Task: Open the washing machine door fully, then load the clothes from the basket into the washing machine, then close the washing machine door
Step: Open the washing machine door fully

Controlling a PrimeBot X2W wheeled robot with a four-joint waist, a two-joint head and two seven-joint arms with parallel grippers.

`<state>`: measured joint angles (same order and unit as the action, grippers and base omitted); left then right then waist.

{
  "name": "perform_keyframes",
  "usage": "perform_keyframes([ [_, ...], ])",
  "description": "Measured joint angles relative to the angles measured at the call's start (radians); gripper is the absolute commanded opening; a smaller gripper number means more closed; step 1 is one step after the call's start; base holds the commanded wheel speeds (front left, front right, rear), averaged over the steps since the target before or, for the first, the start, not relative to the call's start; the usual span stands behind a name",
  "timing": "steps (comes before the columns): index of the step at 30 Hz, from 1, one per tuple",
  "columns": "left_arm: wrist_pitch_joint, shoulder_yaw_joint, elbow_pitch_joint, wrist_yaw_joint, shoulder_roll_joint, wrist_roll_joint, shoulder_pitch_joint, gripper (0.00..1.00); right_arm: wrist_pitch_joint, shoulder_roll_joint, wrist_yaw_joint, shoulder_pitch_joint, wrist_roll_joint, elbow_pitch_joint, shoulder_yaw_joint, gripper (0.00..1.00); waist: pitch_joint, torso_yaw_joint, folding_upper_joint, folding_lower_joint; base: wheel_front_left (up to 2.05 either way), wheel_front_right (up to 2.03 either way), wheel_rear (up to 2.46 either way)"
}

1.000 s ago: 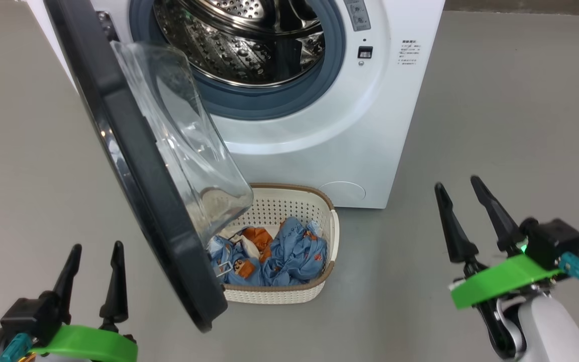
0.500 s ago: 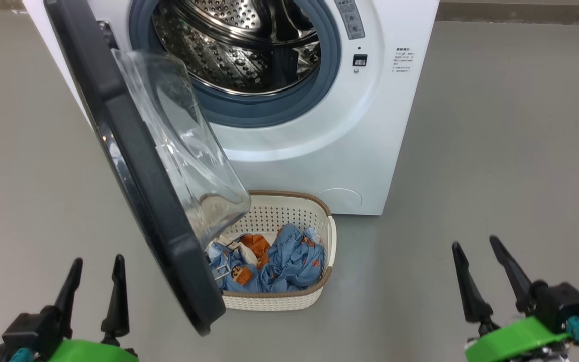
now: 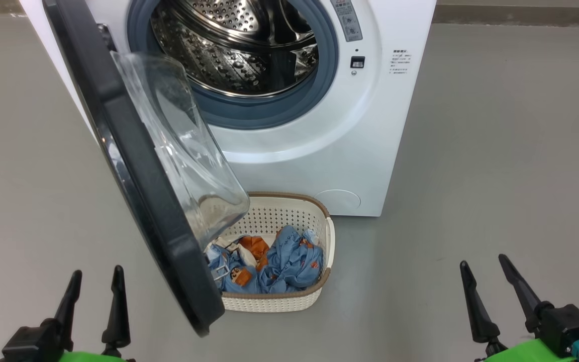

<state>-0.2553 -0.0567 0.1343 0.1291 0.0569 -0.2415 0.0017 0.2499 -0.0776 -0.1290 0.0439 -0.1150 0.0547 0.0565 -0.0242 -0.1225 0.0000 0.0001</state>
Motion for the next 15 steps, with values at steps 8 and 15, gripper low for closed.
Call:
perform_keyframes([
  [8,0.0,0.0,-0.002,0.0,-0.009,0.0,0.002,1.0,0.0,0.016,0.0,0.02,0.009,-0.01,0.01,1.0,-0.003,-0.002,0.0,0.0,0.0,0.0,0.0],
  [15,0.0,0.005,-0.002,0.0,-0.01,-0.001,0.003,1.0,0.0,0.024,0.0,0.02,0.021,-0.012,0.01,1.0,-0.009,0.002,0.0,-0.0001,0.0,0.0,0.0],
])
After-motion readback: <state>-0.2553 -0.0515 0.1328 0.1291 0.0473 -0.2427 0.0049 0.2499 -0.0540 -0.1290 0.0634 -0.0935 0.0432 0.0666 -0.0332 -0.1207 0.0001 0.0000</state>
